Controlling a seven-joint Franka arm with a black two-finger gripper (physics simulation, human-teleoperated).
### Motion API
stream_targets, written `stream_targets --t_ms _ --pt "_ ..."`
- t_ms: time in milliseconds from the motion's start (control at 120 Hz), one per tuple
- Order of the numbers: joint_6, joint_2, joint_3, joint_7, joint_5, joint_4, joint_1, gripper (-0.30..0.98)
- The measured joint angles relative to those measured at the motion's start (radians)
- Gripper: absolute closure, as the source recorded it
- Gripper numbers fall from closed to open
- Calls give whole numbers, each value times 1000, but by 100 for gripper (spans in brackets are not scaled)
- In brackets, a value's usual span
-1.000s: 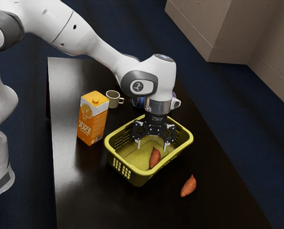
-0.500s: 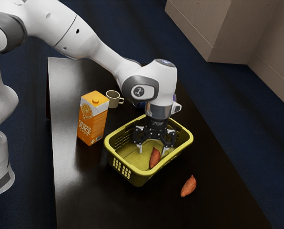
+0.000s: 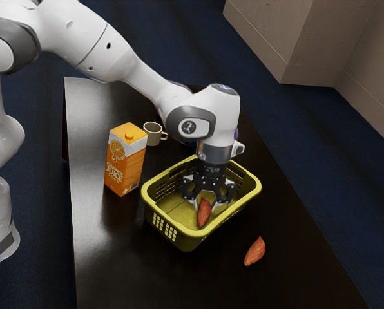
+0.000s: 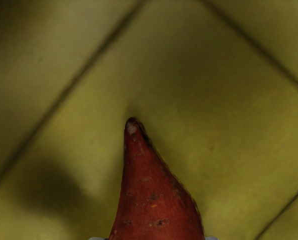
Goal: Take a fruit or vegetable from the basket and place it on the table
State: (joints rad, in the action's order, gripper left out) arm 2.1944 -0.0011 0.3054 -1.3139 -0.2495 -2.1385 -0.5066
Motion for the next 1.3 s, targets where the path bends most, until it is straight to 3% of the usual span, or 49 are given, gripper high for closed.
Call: stream_targets --t_ms 300,450,783,1233,1300 --pt "-1 -39 4 1 0 9 -13 54" --pt "-68 -63 4 5 18 149 -33 54" --pt "-186 -97 -6 10 51 237 -258 54" --pt "-207 -62 -37 15 58 263 -316 54" --pt "-207 -63 -38 16 58 261 -313 41"
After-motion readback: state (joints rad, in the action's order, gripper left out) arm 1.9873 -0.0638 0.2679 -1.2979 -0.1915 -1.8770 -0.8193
